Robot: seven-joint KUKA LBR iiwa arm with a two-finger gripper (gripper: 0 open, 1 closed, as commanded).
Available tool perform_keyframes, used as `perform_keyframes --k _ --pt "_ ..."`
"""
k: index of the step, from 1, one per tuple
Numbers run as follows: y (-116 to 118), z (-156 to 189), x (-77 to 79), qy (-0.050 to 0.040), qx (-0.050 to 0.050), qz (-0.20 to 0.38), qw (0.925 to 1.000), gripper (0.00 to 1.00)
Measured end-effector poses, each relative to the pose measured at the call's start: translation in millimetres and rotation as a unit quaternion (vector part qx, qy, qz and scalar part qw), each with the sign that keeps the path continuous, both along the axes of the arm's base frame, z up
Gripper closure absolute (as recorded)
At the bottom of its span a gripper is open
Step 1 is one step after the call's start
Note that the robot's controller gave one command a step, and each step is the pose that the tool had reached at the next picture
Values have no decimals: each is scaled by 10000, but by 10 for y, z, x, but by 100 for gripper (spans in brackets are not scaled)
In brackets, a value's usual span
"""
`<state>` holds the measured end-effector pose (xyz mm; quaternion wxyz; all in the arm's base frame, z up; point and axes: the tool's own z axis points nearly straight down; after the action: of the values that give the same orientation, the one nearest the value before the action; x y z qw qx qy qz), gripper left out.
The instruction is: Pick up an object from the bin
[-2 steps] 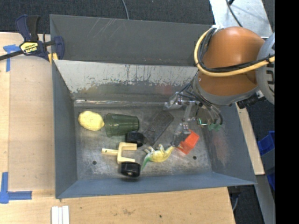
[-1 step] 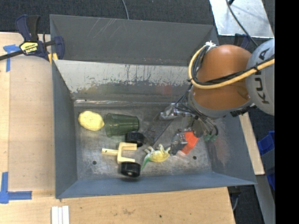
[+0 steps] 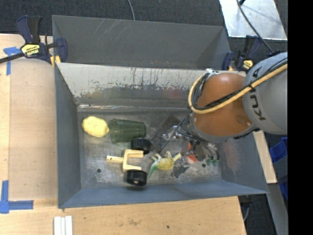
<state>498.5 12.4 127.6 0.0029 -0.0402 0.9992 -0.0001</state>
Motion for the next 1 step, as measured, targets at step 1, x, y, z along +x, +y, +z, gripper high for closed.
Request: perform_keyframes --k 1 --pt "-35 -15 467 24 3 -599 9982 0"
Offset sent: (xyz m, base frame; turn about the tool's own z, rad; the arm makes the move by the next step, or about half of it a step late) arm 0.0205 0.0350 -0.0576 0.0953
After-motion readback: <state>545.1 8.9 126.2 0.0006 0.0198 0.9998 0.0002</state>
